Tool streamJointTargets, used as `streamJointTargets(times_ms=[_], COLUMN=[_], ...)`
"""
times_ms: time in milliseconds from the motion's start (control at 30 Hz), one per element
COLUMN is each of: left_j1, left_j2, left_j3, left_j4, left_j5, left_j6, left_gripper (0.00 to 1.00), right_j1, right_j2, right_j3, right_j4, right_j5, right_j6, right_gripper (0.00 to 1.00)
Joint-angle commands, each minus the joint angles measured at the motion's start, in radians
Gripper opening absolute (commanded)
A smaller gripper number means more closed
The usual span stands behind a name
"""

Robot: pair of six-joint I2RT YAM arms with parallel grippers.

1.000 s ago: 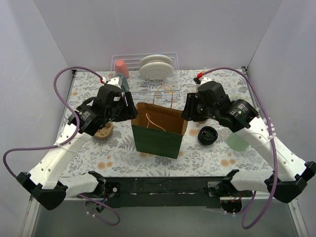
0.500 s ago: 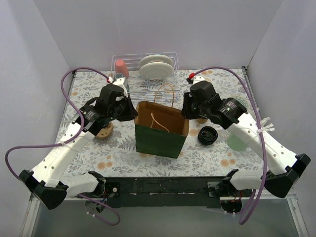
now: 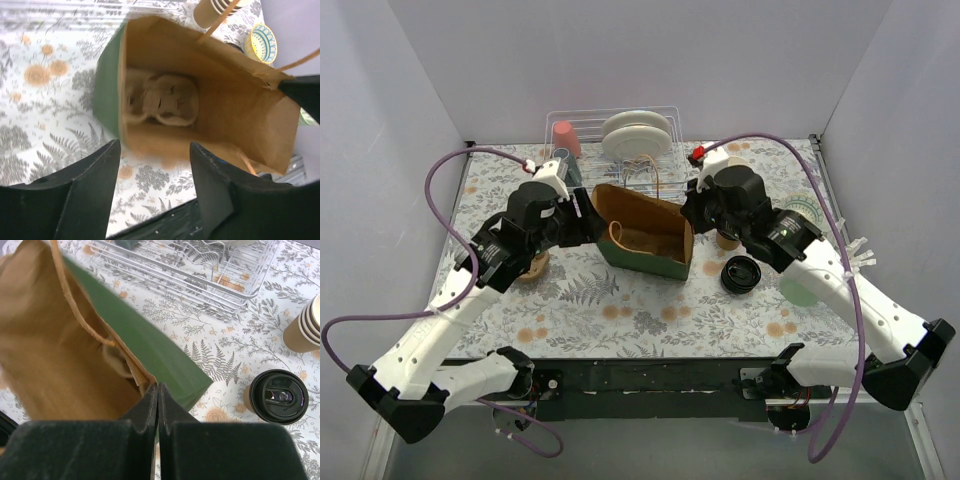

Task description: Pack the takeout coffee

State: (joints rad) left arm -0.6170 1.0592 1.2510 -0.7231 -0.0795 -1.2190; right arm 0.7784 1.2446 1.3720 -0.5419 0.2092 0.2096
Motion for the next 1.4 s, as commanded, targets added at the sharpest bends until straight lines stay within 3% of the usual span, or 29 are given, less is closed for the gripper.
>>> streamJointTargets(times_ms=[0, 100, 233, 367, 533, 700, 1067, 1367], left_j1=[0.003, 0.003, 0.003, 0.003, 0.003, 0.003, 0.003, 0.003], left_j2=[-0.091, -0.18, -0.31, -0.353, -0.332, -0.298, -0.258, -0.245], left_j3=[-0.036, -0.076, -0.131, -0.14, -0.128, -0.16, -0.168, -0.217], left_j4=[-0.082, -0.125, -0.111, -0.122, -0.113, -0.076, -0.072, -0.046], left_j5=[-0.063, -0.034, 0.03, -0.005, 0.009, 0.13, 0.139, 0.138], left_j6=[-0.104, -0.172, -0.258, -0.241, -0.192, -0.125, -0.071, -0.047], left_gripper=[0.61, 0.69, 0.71, 0.71, 0.7, 0.68, 0.68, 0.61], right_j1=[-0.002, -0.002, -0.001, 0.001, 0.016, 0.036, 0.056, 0.058], right_j2=[-0.132, -0.23, -0.326, -0.353, -0.372, -0.416, -0.479, -0.45], right_j3=[-0.19, -0.292, -0.457, -0.478, -0.472, -0.497, -0.571, -0.584], right_j4=[0.265, 0.369, 0.462, 0.476, 0.49, 0.51, 0.562, 0.612], right_j5=[-0.066, -0.094, -0.136, -0.194, -0.16, -0.149, -0.103, -0.068], right_j6=[-0.113, -0.144, -0.203, -0.24, -0.249, -0.257, -0.291, -0.312], right_gripper=[0.01, 0.01, 0.01, 0.01, 0.01, 0.01, 0.01, 0.01])
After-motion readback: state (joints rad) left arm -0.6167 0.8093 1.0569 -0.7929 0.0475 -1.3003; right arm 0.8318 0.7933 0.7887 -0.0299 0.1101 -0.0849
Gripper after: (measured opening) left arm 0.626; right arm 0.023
